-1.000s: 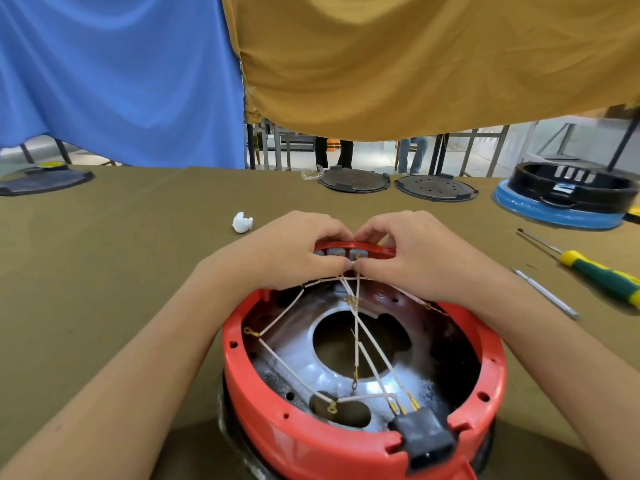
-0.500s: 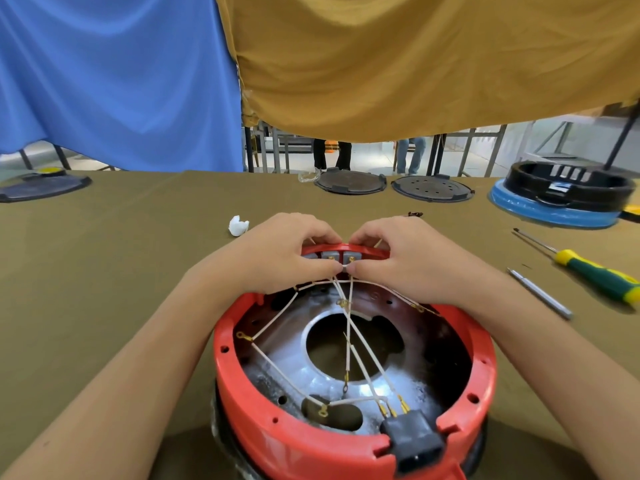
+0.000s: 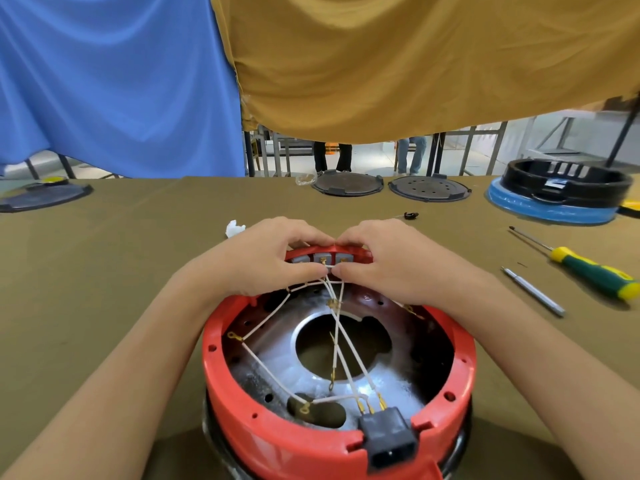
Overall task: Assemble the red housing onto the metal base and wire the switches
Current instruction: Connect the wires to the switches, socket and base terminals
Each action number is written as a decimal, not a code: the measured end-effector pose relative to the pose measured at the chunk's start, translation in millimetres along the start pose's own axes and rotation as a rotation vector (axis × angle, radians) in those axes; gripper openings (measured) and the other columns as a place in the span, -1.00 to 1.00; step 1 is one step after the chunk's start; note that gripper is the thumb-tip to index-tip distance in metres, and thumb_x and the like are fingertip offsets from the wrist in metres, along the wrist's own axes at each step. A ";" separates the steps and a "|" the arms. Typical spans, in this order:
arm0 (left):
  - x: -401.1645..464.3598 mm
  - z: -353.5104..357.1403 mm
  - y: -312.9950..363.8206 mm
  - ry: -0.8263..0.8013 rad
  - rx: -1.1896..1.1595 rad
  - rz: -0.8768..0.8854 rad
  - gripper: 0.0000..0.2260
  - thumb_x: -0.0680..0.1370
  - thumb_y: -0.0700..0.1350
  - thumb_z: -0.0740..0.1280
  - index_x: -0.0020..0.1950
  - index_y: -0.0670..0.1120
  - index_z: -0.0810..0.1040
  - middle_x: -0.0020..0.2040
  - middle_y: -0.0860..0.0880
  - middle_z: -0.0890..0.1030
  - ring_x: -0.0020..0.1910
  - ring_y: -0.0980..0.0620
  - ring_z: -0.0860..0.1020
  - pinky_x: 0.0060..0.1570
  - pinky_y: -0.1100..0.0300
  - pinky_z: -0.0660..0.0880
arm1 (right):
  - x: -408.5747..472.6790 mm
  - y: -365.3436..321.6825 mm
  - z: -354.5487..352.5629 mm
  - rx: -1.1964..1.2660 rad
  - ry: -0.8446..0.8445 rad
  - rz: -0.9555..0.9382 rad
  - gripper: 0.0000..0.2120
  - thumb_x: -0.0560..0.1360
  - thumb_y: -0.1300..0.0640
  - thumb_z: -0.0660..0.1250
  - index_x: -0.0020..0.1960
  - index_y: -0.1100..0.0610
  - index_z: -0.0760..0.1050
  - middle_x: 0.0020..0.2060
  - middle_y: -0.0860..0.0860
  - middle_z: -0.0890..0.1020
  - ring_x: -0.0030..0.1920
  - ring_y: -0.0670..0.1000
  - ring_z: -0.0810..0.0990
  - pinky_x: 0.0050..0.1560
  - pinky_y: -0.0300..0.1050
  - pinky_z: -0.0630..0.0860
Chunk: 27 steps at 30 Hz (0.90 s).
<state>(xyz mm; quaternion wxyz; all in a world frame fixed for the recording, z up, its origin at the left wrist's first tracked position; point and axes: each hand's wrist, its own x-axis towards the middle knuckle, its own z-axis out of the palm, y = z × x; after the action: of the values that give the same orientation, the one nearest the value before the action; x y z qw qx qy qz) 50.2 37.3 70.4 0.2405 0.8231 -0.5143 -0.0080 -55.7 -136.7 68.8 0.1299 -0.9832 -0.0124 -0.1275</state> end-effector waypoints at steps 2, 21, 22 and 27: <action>-1.4 -1.8 -1.8 -0.006 -0.077 -0.041 -0.60 0.51 0.01 0.48 0.35 0.08 0.56 0.14 0.20 0.64 0.10 0.30 0.58 0.17 0.29 0.50 | -1.3 1.4 -0.6 0.046 0.019 0.003 -0.73 0.53 -0.13 0.33 0.13 -0.02 0.61 -0.10 -0.07 0.64 -0.09 -0.03 0.58 -0.02 -0.01 0.53; -2.5 -4.0 -8.6 -0.024 -0.109 -0.065 -0.57 0.52 0.02 0.47 0.39 0.06 0.54 0.18 0.20 0.63 0.12 0.37 0.57 0.10 0.49 0.46 | 1.2 4.8 -4.7 0.003 -0.021 -0.072 -0.65 0.55 -0.18 0.30 0.24 -0.05 0.58 -0.04 -0.06 0.57 -0.06 -0.05 0.53 0.01 -0.05 0.48; -3.9 -6.2 -10.5 -0.054 -0.159 -0.092 -0.53 0.52 0.03 0.47 0.41 0.06 0.51 0.23 0.20 0.61 0.16 0.38 0.54 0.13 0.53 0.43 | 0.3 5.0 -4.7 0.021 -0.017 -0.069 -0.64 0.53 -0.21 0.30 0.22 -0.04 0.59 -0.04 -0.05 0.58 -0.05 -0.05 0.54 0.03 -0.01 0.50; -6.3 -11.0 -12.3 -0.098 -0.204 -0.074 -0.74 0.55 -0.04 0.44 0.24 0.09 0.62 0.08 0.20 0.69 0.09 0.23 0.63 0.21 0.20 0.51 | 2.2 6.6 -4.0 0.039 -0.027 -0.081 -0.65 0.50 -0.22 0.35 0.21 -0.09 0.58 -0.08 -0.12 0.59 -0.08 -0.10 0.55 0.00 -0.03 0.52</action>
<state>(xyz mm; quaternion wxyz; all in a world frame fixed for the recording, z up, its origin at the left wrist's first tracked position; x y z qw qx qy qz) 60.5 51.4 73.7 0.2969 0.8116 -0.4912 -0.1095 -54.2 -144.1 71.5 0.1434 -0.9808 -0.0565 -0.1193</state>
